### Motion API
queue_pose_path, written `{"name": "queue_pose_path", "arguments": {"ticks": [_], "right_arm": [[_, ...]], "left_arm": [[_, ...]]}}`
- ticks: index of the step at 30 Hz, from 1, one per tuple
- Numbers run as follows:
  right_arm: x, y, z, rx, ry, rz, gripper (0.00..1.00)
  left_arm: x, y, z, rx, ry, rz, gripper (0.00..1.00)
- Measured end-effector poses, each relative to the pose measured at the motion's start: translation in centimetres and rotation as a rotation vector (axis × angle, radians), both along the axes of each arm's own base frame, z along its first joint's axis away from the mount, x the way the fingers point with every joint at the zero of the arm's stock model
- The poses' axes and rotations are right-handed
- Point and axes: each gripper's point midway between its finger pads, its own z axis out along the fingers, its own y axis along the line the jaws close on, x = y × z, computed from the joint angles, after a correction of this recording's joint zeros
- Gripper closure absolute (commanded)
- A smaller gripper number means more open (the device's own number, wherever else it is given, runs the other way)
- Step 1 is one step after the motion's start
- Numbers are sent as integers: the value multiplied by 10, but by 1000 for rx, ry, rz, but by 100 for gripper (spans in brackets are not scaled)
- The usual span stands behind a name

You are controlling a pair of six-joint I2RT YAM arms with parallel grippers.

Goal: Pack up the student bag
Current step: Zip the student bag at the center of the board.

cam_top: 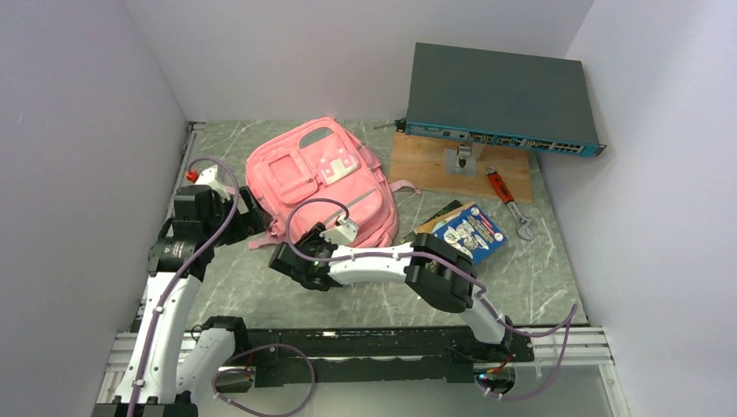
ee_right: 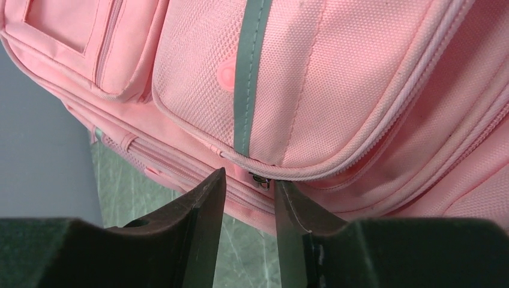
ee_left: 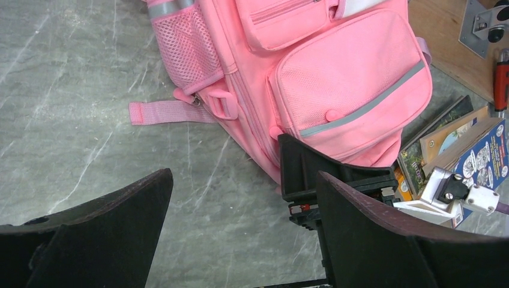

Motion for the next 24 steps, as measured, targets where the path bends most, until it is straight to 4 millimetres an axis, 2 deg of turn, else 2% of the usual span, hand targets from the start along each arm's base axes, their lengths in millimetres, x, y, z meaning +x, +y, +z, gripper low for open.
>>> {"name": "queue_pose_path", "arguments": {"ticks": [8, 12, 17, 19, 22, 24], "right_arm": [[-2, -15, -9, -7, 11, -46, 84], [-6, -36, -9, -63, 0, -33, 93], [-16, -62, -1, -148, -1, 52, 95], [-22, -71, 2, -185, 3, 105, 92], [-25, -76, 6, -210, 10, 177, 74], [-26, -77, 9, -217, 14, 206, 65]], "left_arm": [[-3, -3, -21, -15, 39, -11, 5], [2, -17, -40, -79, 111, -53, 7], [8, -41, -65, -209, 207, -117, 11], [11, -52, -70, -271, 232, -145, 11], [16, -64, -77, -344, 255, -177, 12], [17, -68, -81, -377, 268, -185, 12]]}}
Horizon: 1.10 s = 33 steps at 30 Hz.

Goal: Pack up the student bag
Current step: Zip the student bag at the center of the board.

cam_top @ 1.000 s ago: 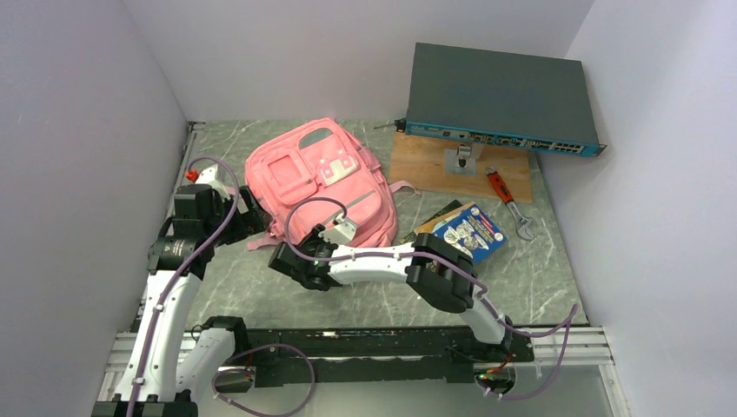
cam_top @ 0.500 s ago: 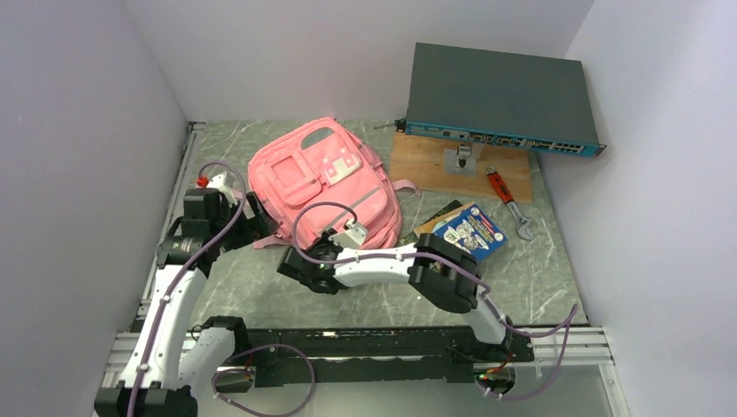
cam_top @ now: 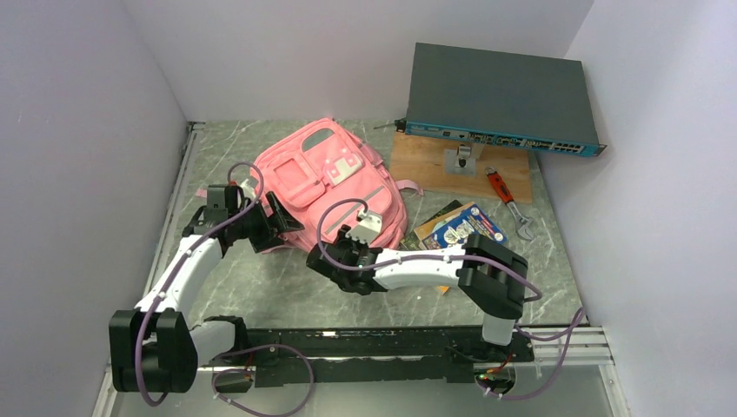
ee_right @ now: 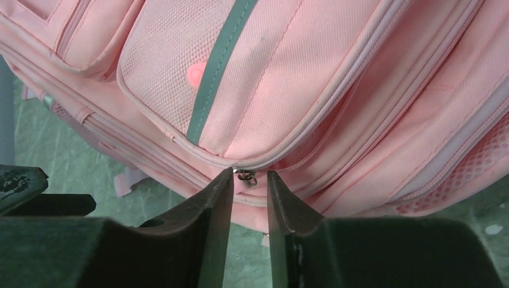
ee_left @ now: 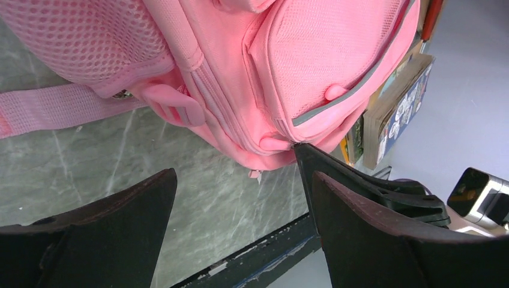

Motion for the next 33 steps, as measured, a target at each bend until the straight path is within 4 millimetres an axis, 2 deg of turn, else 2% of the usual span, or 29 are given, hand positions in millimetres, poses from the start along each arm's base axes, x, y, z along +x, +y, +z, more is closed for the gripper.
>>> {"name": "queue_pose_path", "arguments": {"ticks": [4, 13, 19, 29, 31, 33], "right_arm": [[2, 0, 3, -20, 6, 32, 58], [5, 6, 0, -35, -2, 65, 60], [6, 12, -9, -2, 40, 3, 60], [11, 10, -19, 66, 96, -123, 73], [11, 9, -21, 52, 96, -132, 79], [12, 8, -23, 38, 96, -134, 96]], "left_arm": [[3, -3, -3, -24, 8, -2, 12], [1, -7, -7, -37, 10, -6, 13], [-6, -8, -12, -38, 19, -9, 13], [-7, -8, -6, -38, -13, -10, 13], [-8, -8, -7, -38, -10, -12, 13], [-8, -9, -7, -39, -8, -14, 13]]}}
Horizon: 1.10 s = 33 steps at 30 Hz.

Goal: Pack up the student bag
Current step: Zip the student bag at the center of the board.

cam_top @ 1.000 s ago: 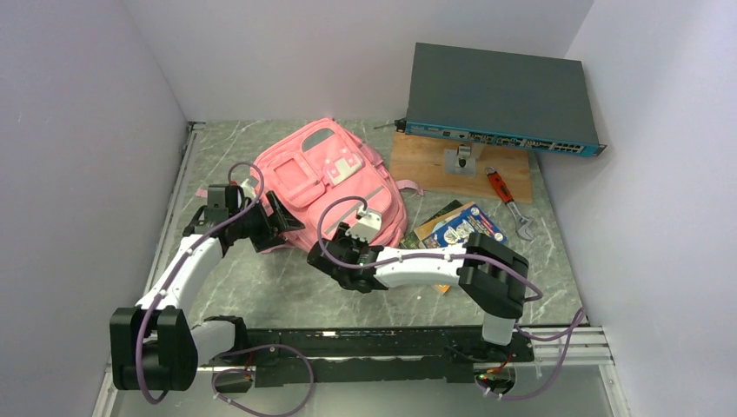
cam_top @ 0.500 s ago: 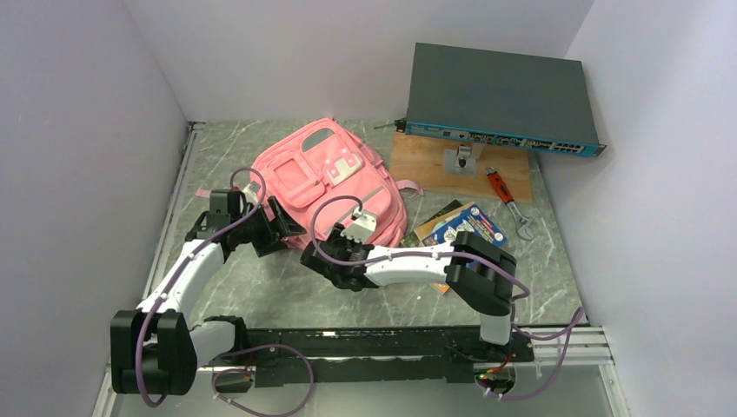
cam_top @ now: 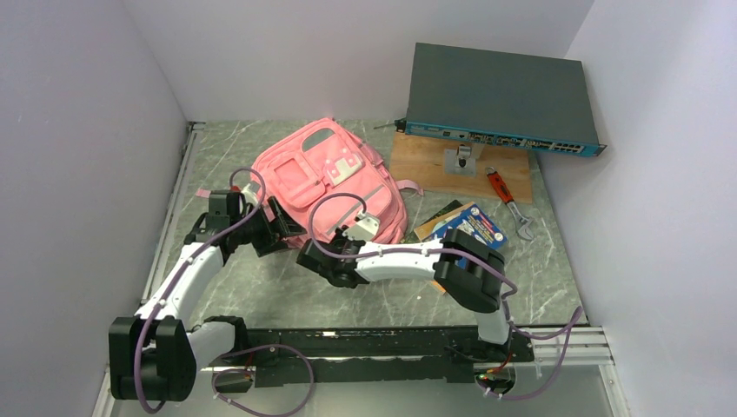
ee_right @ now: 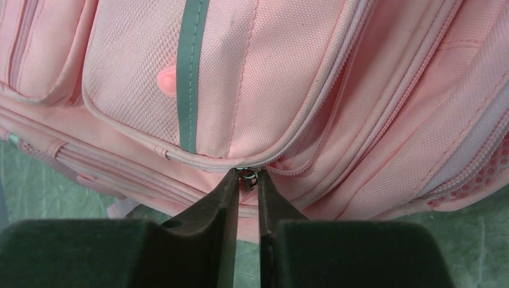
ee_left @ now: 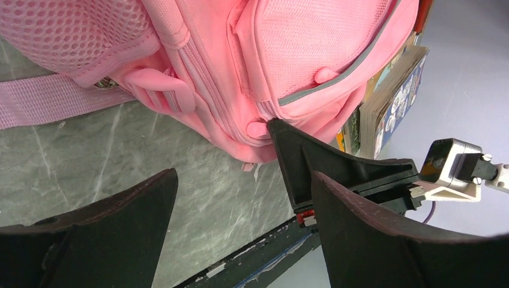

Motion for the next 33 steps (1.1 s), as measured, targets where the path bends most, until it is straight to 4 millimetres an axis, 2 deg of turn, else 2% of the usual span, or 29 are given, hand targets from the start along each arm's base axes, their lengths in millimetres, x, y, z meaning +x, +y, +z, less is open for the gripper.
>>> {"name": "queue_pose_path", "arguments": {"ticks": [1, 6, 13, 19, 23, 29, 32, 33], "right_arm": [[0, -1, 0, -10, -2, 4, 100], [0, -3, 1, -59, -46, 89, 100], [-15, -6, 21, -134, -144, 385, 100], [-22, 8, 25, -218, -178, 618, 100], [-27, 17, 25, -236, -201, 723, 100], [-33, 20, 19, -285, -221, 828, 100], [-33, 18, 15, -306, -224, 849, 100], [-34, 16, 13, -311, -222, 854, 100]], "left_arm": [[0, 0, 0, -1, 0, -1, 13], [0, -7, -1, -19, 4, -28, 13], [-9, -33, -10, -65, 40, -88, 18], [-10, -49, -15, -86, 69, -109, 21], [-4, -48, -17, -77, 60, -86, 33], [4, -47, -41, -46, 111, -71, 35], [8, -45, -51, -26, 135, -63, 54], [10, -45, -53, -16, 136, -62, 56]]}}
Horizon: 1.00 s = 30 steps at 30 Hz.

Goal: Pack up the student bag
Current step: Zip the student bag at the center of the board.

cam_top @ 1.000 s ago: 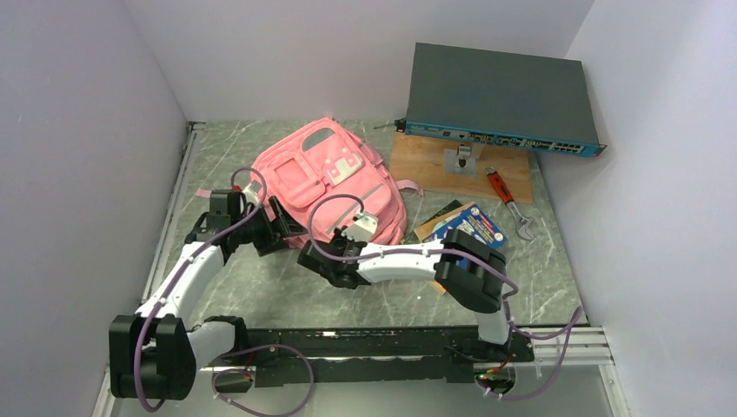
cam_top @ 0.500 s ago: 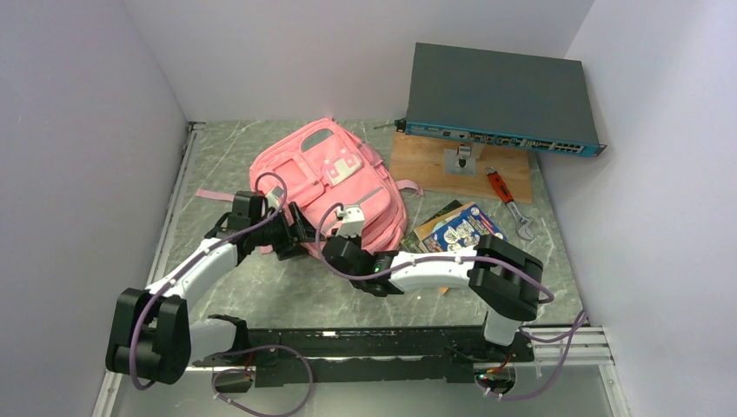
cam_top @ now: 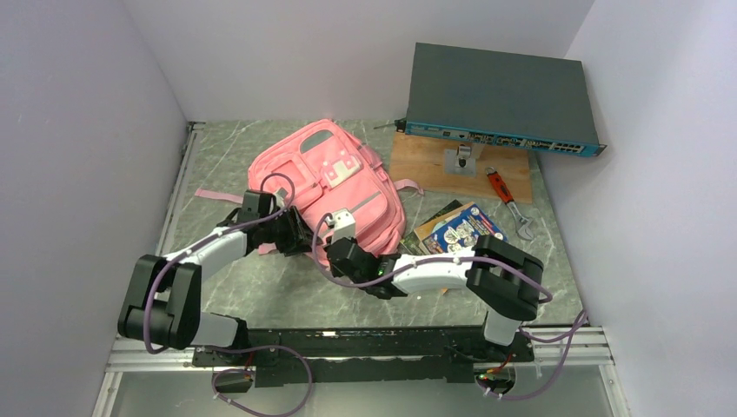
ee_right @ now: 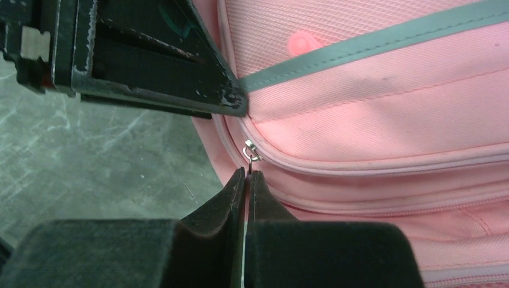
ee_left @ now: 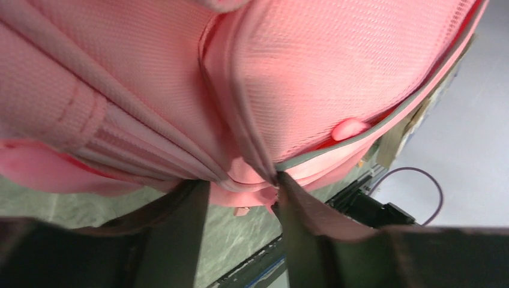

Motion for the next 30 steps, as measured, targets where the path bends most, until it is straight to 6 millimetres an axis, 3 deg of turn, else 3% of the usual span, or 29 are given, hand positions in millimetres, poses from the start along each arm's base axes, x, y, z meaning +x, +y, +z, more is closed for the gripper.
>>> {"name": "queue_pose_path", "arguments": {"ticks": [5, 13, 18, 23, 30], "right_arm": [[-3, -12, -7, -19, 2, -5, 100], [7, -51, 2, 17, -2, -57, 100], [23, -78, 7, 1, -17, -97, 100], [30, -87, 9, -53, -44, -61, 100], [24, -84, -1, -106, -38, 47, 70]], "left_arm": [[2, 2, -7, 28, 15, 0, 58], [3, 14, -7, 17, 19, 29, 60], [9, 36, -12, 76, -3, 101, 59], [9, 45, -5, 121, -48, 122, 54], [6, 50, 9, 126, -103, 115, 38]]}}
